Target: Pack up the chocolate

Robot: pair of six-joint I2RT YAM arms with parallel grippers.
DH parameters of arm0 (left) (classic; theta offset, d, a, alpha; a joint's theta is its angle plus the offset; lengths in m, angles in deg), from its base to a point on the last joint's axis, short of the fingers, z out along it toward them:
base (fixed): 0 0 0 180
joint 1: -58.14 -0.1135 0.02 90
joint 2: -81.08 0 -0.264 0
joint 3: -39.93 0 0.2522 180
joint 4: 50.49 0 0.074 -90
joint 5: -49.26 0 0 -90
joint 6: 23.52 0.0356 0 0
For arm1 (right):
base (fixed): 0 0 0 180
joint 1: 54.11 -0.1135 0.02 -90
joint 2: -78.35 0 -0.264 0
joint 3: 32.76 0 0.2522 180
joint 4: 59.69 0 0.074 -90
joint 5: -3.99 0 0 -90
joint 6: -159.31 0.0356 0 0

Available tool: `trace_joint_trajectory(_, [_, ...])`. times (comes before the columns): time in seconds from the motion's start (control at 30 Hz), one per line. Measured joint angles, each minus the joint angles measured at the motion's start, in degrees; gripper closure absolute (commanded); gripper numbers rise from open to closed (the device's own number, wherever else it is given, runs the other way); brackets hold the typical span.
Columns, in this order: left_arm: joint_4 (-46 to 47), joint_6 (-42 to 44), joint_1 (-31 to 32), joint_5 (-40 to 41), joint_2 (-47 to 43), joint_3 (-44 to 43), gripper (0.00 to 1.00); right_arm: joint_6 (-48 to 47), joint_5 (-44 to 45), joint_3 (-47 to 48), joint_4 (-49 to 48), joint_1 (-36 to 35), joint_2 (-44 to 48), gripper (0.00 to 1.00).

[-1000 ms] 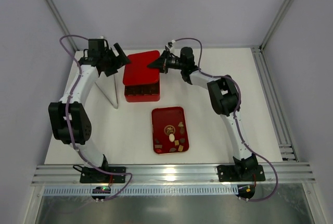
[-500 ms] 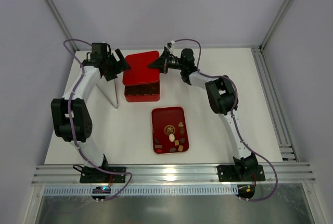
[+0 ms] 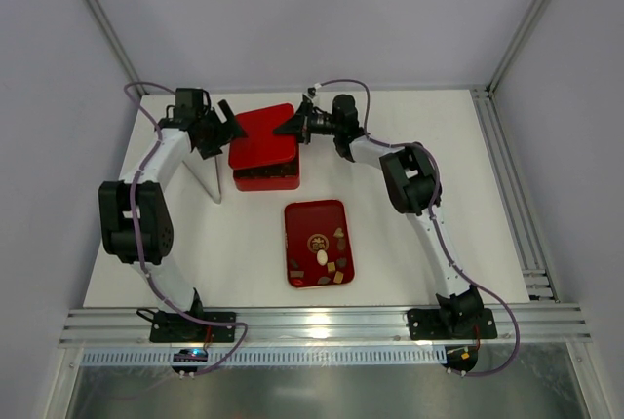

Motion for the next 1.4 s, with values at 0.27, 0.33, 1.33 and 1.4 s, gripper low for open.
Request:
trace_joint_trajectory(0.27, [0.85, -0.02, 0.00, -0.28, 0.98, 0.94, 0.13, -2.16, 0.00, 0.17, 2.51, -0.44, -0.74, 0.96])
trace_joint_trajectory(0.33, [0.87, 0.00, 0.00, -0.42, 1.31, 1.01, 0.14, -2.82, 0.00, 0.17, 3.39, -0.44, -0.96, 0.96])
trace_joint_trajectory(1.33, [1.75, -0.02, 0.00, -2.40, 3.34, 1.40, 0.15, -3.17, 0.24, -5.46, 0.07, -0.39, -1.07, 0.85])
trace_joint_trajectory(1.4, [1.79, -0.02, 0.00, -2.58, 3.67, 1.40, 0.15, -2.43, 0.42, -6.01, -0.92, -0.26, -1.07, 0.83])
